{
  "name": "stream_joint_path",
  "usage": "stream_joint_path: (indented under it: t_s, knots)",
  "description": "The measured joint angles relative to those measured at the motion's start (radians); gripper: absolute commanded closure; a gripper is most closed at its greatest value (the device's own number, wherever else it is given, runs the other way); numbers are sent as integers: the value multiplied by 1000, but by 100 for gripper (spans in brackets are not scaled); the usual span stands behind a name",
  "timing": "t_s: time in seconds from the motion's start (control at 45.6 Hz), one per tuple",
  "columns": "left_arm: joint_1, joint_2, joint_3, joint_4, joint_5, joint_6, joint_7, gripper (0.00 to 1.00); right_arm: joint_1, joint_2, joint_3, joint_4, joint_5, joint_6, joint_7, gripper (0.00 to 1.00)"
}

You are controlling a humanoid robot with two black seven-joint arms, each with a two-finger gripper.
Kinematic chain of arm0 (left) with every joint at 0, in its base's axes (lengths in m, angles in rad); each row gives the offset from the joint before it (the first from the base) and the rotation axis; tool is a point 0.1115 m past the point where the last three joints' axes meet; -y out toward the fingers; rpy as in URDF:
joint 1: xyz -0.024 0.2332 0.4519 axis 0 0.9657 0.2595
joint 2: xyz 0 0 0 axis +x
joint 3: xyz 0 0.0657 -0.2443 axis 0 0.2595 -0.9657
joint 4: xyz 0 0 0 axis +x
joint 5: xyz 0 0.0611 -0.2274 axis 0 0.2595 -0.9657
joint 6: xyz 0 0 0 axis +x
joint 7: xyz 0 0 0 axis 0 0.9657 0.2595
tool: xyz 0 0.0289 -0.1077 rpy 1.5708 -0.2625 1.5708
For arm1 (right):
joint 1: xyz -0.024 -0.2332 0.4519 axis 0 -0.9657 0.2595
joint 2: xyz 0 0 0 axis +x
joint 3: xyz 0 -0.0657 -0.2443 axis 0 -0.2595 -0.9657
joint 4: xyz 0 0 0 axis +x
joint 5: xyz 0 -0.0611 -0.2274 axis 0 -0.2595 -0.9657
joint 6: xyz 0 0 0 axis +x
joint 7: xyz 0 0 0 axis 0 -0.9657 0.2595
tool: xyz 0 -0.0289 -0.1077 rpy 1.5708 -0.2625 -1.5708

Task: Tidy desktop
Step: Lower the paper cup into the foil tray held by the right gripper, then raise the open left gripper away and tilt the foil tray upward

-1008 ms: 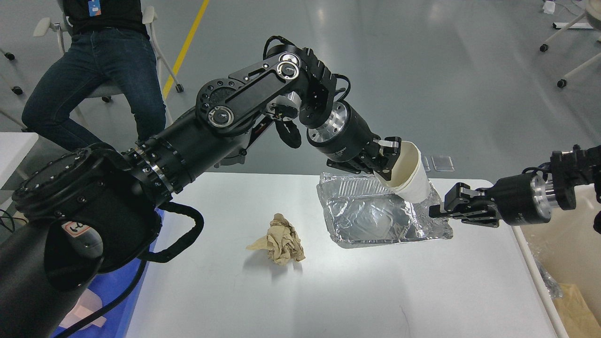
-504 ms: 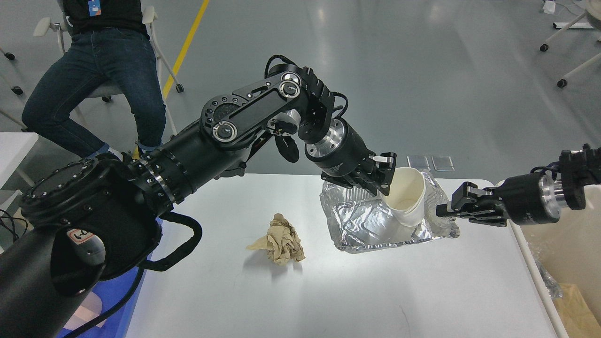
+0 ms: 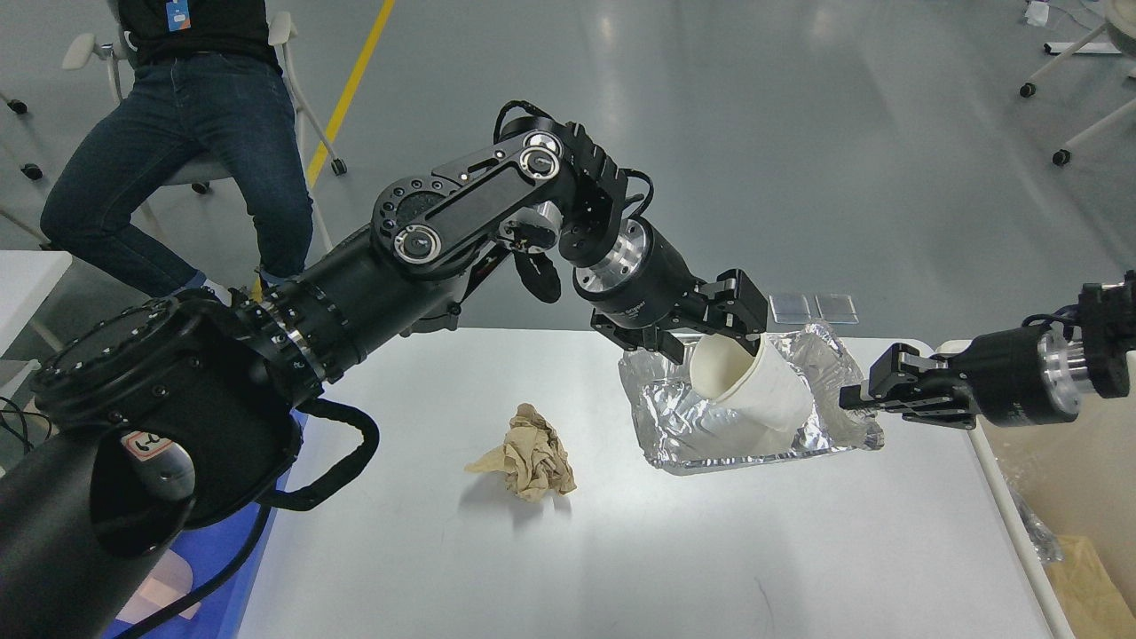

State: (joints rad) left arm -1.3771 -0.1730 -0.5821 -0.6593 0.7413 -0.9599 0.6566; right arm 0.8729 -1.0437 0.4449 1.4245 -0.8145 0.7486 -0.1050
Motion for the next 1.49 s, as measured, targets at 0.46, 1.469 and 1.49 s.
stream_joint_path:
  t_s: [0.46, 1.469, 1.49]
  knots:
    - [-28, 124, -161, -2, -14, 0, 1, 4, -2, -19, 10, 1, 0, 32, 1, 100]
    - [93, 313, -211, -7, -123, 0, 5, 3, -14, 21, 52, -11, 343, 211, 13, 100]
    - [94, 315, -212, -7, -124, 0, 5, 3, -14, 22, 52, -11, 349, 211, 13, 100]
